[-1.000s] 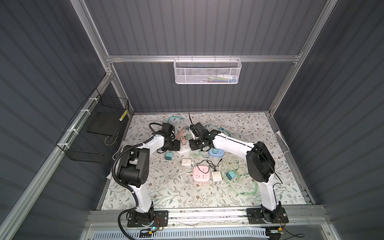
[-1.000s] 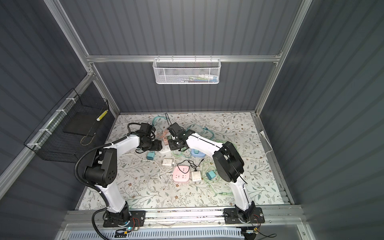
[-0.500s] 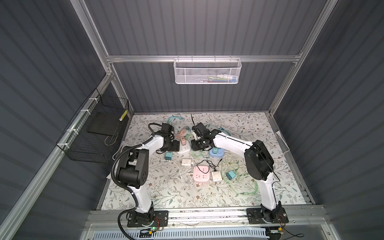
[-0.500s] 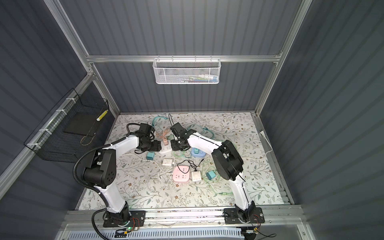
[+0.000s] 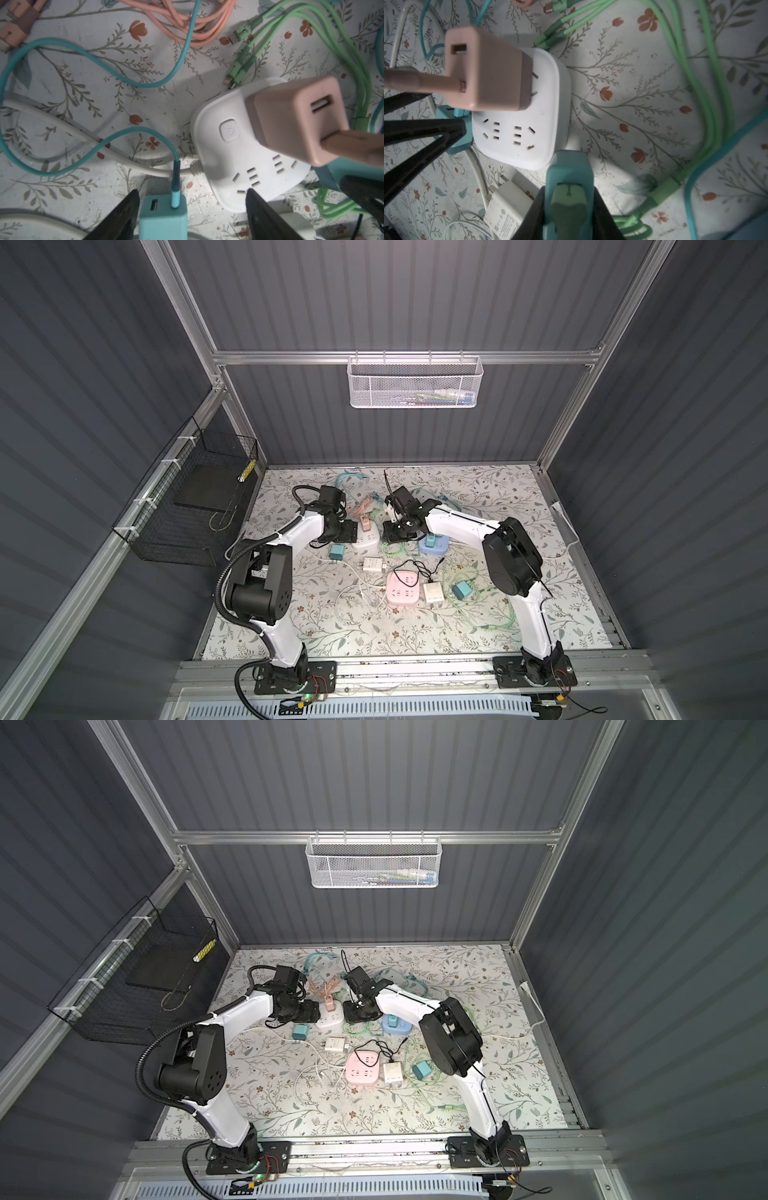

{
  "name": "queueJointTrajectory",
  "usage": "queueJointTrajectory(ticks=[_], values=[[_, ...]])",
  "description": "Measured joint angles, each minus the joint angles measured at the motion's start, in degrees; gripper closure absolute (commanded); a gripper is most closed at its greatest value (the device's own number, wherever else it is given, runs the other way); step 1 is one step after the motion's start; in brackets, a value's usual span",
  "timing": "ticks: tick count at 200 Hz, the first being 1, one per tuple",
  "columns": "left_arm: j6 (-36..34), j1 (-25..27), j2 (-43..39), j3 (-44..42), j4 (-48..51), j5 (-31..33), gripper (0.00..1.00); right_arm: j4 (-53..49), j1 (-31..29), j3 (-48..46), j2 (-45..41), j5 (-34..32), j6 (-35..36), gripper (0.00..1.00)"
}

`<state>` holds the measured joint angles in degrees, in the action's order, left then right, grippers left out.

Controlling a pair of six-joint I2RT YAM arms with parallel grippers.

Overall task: Pull the plug off the socket
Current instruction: 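Set the teal charger down beside the hub and open the right gripper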

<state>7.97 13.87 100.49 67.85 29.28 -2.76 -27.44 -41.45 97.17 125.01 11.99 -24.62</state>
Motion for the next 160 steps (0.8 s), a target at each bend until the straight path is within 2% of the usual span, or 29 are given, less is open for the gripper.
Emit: queueJointTrajectory(ticks=[15,59,77,103,160], values=[[-0.02,0.02,-0.31,-0.02,0.00,-0.22,0.18,-0.28,0.35,0.44,0.33,0.81,-0.09,0.65],[-0.68,0.02,-2.19,-0.07,-0.13,-0.66,0.15,-0.98,0.50,1.29,0.98,1.07,-0.28,0.55],[-1.14,0.02,-3.15,-0.07,-0.22,-0.83,0.15,-1.44,0.50,1.31,0.98,0.63,-0.35,0.48],[-1.75,0.02,-4.02,-0.09,-0.24,-0.81,0.15,-2.40,0.50,1.51,0.96,-0.92,-0.24,0.46],[-2.21,0.02,-4.44,-0.94,-0.85,-0.83,0.15,-5.68,0.55,3.37,-1.05,-4.35,1.05,0.32]])
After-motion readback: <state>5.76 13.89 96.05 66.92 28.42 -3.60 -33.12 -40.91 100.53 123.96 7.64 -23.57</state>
